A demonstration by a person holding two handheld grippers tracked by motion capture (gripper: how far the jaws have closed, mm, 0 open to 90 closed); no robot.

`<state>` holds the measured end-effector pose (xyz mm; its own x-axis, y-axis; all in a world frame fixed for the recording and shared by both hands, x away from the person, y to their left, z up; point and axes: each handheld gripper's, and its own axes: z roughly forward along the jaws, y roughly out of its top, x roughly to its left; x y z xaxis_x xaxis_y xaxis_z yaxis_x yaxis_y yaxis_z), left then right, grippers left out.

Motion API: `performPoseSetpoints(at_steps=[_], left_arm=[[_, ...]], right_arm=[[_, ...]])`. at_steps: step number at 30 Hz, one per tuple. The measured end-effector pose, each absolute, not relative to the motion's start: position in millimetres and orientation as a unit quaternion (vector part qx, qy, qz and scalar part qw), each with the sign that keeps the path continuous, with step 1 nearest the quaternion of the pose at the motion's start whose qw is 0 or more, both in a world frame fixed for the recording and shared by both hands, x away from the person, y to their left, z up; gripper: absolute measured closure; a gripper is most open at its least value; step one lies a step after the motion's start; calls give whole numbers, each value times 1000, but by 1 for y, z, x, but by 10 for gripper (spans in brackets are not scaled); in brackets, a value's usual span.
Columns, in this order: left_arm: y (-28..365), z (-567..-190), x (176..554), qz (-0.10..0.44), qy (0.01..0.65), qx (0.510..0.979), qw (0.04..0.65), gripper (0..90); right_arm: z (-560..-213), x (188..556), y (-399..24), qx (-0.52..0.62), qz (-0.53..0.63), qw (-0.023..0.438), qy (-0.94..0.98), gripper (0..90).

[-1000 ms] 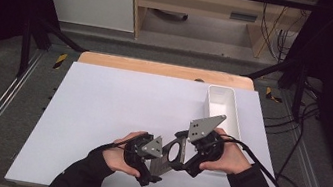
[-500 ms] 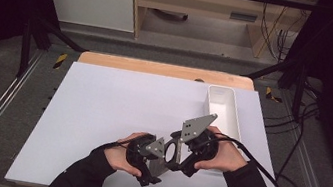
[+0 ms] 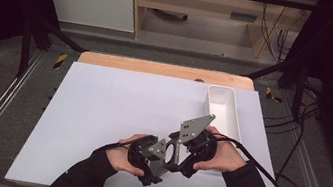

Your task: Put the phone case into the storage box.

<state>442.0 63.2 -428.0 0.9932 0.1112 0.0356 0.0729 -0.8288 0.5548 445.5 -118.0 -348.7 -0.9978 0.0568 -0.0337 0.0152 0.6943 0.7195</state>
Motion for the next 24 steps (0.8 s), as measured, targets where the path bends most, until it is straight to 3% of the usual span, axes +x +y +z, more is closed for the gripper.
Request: performPoseSetpoints(at_steps=[15, 24], left_arm=[[64, -426, 442, 38, 47, 947, 314, 117], [69, -422, 443, 35, 56, 937, 343, 117]], right_arm=[[-346, 445, -122, 22, 406, 31, 913, 110], [-341, 443, -130, 31, 450, 63, 890, 24]])
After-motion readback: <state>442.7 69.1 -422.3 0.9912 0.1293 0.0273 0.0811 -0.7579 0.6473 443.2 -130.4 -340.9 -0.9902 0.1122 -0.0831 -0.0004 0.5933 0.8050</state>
